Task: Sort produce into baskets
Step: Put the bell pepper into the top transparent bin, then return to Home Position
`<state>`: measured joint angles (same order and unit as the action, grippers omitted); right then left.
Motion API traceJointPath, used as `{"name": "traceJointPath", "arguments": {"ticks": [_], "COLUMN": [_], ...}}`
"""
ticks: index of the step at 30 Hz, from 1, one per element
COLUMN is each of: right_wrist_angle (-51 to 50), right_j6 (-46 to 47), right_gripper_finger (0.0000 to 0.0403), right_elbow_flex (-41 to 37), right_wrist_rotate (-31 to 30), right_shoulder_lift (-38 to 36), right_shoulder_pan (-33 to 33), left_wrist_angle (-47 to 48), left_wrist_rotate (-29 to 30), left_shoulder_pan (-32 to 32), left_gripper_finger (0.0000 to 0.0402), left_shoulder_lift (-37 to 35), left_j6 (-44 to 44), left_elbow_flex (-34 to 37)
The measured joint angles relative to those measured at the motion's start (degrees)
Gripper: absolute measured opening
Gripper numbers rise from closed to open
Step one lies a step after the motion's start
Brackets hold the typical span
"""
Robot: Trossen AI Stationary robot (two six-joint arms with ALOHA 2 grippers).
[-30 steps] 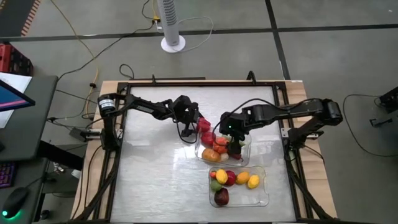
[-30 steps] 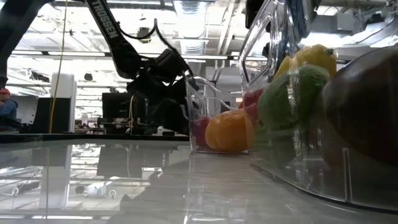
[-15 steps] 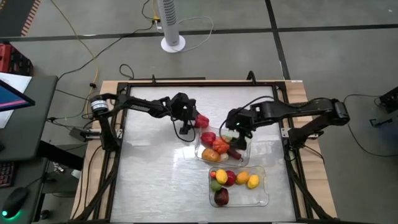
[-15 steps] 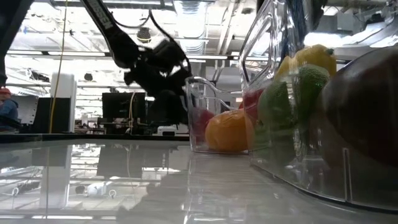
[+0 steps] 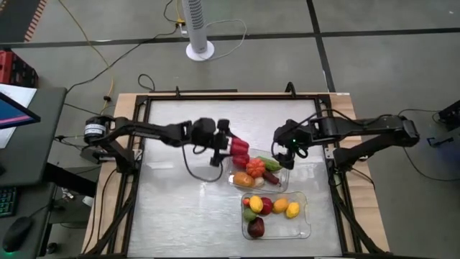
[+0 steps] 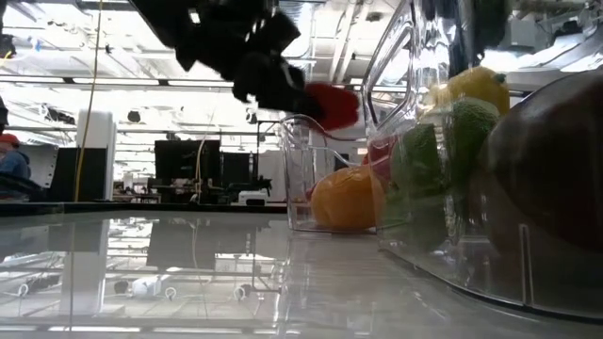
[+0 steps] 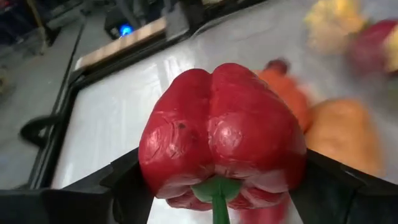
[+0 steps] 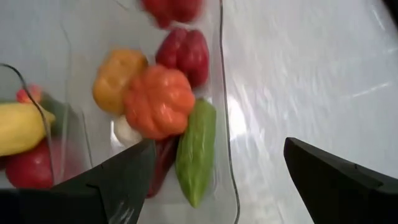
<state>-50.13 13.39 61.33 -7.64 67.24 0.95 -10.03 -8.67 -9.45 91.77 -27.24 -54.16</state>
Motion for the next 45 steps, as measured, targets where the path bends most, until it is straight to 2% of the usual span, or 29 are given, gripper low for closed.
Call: {"name": "traceJointPath", "arguments": {"ticks": [7,11,14,19,24,30,36,45], "right_wrist_angle": [2.0,9.6,15.4,18.4,19.5,23.1,30.2,40.2], "right_j6": [1.6,0.3,-0.5,-1.2,-1.5,-3.9,-5.9,-6.0], "right_gripper_finger": [0.0379,0.0379,0.0379,0.0379,0.0379,0.0379,0.0379,0.0379], "right_elbow_flex": [-6.1,-9.7,-13.7,-20.0,-23.1,-30.0,-38.7,-49.2], "right_wrist_rotate": [0.0,-1.5,-4.9,-12.5,-14.0,-22.0,-21.8,-21.6], "right_shoulder_lift": [-3.4,-7.7,-12.4,-20.0,-28.6,-40.3,-51.7,-62.5], "right_shoulder_pan": [0.2,1.9,3.7,5.0,5.1,5.4,5.3,5.3], "left_wrist_angle": [2.7,4.4,6.1,10.2,9.5,1.6,-3.9,-5.7], "left_wrist_rotate": [5.0,5.0,4.0,3.7,6.5,12.5,15.8,19.7], "left_shoulder_pan": [4.8,5.4,5.6,5.5,5.5,5.6,5.6,5.7], "left_gripper_finger": [0.0356,0.0392,0.0396,0.0378,0.0361,0.0352,0.0351,0.0351], "left_shoulder_lift": [0.0,-0.5,-3.6,-9.6,-17.3,-25.6,-34.4,-46.0], "left_j6": [2.9,3.1,3.3,4.8,8.3,13.1,17.6,19.6], "left_elbow_flex": [-3.8,-4.5,-4.6,-3.3,2.8,15.4,25.5,33.2]}}
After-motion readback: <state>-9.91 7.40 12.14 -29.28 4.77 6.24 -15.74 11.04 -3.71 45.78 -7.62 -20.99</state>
